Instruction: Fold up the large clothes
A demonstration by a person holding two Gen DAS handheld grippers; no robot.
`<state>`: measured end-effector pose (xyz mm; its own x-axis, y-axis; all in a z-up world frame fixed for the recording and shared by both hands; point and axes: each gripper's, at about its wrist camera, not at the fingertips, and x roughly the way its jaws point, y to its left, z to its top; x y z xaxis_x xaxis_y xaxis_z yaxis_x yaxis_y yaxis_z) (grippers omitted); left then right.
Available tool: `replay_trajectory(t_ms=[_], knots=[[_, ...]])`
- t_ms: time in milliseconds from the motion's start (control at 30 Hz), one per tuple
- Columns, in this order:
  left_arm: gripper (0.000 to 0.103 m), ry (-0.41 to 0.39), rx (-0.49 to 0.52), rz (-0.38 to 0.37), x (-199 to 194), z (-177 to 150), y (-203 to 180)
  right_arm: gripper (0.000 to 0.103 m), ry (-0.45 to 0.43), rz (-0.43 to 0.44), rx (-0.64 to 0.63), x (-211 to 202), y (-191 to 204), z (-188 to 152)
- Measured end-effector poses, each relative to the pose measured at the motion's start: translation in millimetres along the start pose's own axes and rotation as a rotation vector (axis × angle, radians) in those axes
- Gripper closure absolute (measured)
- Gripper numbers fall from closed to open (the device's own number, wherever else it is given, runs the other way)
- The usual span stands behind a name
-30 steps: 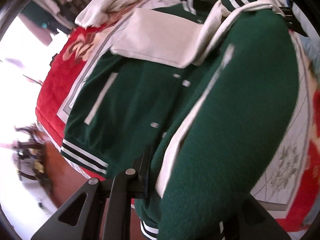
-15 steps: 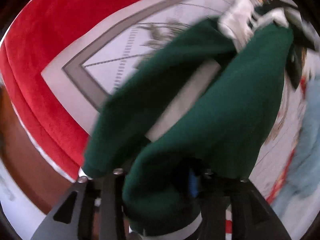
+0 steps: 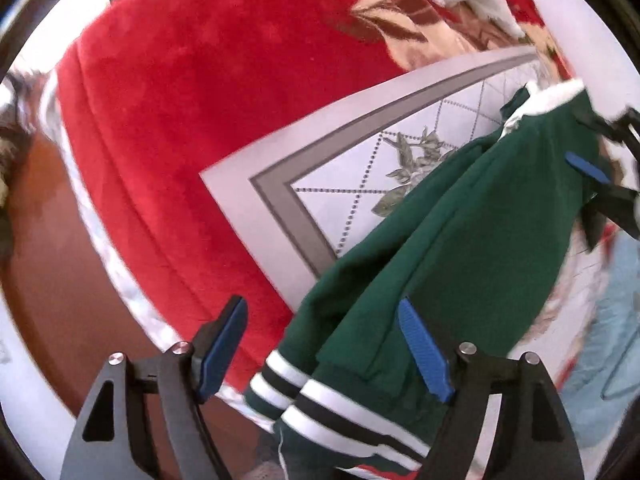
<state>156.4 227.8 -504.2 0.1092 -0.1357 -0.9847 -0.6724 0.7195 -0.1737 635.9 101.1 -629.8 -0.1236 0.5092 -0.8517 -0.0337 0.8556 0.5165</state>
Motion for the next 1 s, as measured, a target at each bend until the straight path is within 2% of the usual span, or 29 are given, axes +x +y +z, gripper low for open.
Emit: replay_trajectory(t_ms=[100, 167, 233, 267, 400, 433, 500, 533, 600, 667, 733, 800, 867, 933, 1000], knots=[[0.019, 0.038, 0.031, 0.116, 42.5, 0.4, 12.4, 0.048, -0.085, -0.126, -0.002, -23.0, -44.3, -17.3], [0.019, 0.07, -0.016, 0.095, 61.8, 10.2, 24.3, 0.042, -0.134, -0.183, 0.05, -38.1, -83.5, -20.9], [0.019, 0.054, -0.023, 0.102, 60.1, 17.2, 22.2, 0.036, -0.198, -0.225, 0.14, -51.1, -128.2, -20.2], [0.019, 0.033, -0.005, 0.119, 53.5, 21.2, 15.7, 0.033, -0.22, -0.217, 0.17, -55.0, -144.5, -20.0], [0.021, -0.048, 0.046, 0.134, 28.3, 28.4, -12.2, 0.029, -0.298, -0.113, 0.233, -55.8, -214.6, -1.3], [0.021, -0.062, 0.051, 0.127, 24.3, 29.4, -17.9, 0.028, -0.303, -0.044, 0.249, -48.8, -233.3, 9.3], [0.02, -0.094, 0.073, 0.103, 17.0, 31.8, -35.4, 0.025, -0.296, 0.033, 0.285, -34.1, -259.4, 26.0], [0.019, -0.098, 0.085, 0.093, 17.8, 33.0, -44.6, 0.021, -0.291, 0.104, 0.297, -26.9, -269.6, 33.4], [0.019, -0.086, 0.113, 0.078, 24.9, 35.4, -62.9, 0.018, -0.303, 0.181, 0.289, -24.5, -276.5, 44.9], [0.019, -0.077, 0.135, 0.063, 34.5, 35.5, -80.1, 0.026, -0.289, 0.24, 0.257, -21.7, -277.6, 54.2], [0.019, -0.08, 0.167, 0.069, 39.5, 34.8, -94.8, 0.073, -0.292, 0.245, 0.237, -22.4, -279.7, 55.1], [0.019, -0.093, 0.208, 0.1, 41.9, 30.6, -110.5, 0.084, -0.323, 0.257, 0.28, -31.3, -284.4, 47.7], [0.019, -0.1, 0.243, 0.119, 41.5, 24.7, -118.0, 0.085, -0.385, 0.217, 0.352, -50.2, -288.5, 30.7], [0.019, -0.095, 0.27, 0.133, 41.2, 18.3, -124.9, 0.086, -0.485, 0.157, 0.45, -81.8, -298.7, -2.8], [0.019, -0.082, 0.289, 0.13, 39.9, 9.1, -130.1, 0.086, -0.555, 0.126, 0.603, -109.8, -325.6, -44.5]])
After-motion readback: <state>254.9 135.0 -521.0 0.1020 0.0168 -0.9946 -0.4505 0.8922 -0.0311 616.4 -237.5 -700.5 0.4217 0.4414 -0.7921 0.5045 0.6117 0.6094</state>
